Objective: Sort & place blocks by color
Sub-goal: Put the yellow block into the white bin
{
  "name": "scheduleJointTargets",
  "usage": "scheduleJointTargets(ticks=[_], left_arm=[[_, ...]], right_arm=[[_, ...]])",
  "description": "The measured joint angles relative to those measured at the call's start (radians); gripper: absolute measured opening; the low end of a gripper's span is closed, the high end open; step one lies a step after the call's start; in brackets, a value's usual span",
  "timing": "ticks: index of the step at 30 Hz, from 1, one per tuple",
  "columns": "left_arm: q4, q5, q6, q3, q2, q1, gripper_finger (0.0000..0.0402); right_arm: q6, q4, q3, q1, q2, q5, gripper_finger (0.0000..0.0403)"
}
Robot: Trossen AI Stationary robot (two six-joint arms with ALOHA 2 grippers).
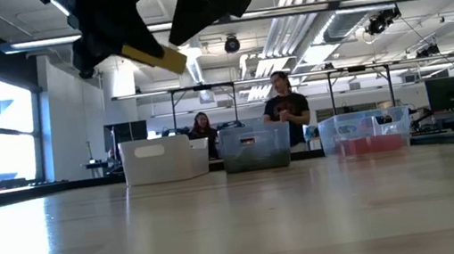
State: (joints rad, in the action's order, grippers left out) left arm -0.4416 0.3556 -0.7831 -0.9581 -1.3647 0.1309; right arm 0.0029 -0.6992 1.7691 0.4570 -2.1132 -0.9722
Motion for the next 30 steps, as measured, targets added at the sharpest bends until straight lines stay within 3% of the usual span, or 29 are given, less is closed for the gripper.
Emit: scheduleJointTargets(ticks=[6,12,24,30], left_arm=[[-0.089,0.078,0.029,0.000,0.000,-0.098,0.0031],[-0.092,0.081,0.113,0.000,0.000,-0.217,0.0031],[-0.092,0.038,0.246,0.000,0.000,-0.479,0.0031],[-0.084,-0.055,0.305,0.001,-0.025,-0.590,0.0033]], right_arm=[[0.001,-0.001,0.000,0.011,0.000,-0.024,0.0173],[0.047,-0.024,0.000,0.011,0.000,-0.025,0.0173],[0.076,-0.026,0.000,0.011,0.000,-0.022,0.0174],[0.076,-0.025,0.000,0.010,0.000,-0.021,0.0174]])
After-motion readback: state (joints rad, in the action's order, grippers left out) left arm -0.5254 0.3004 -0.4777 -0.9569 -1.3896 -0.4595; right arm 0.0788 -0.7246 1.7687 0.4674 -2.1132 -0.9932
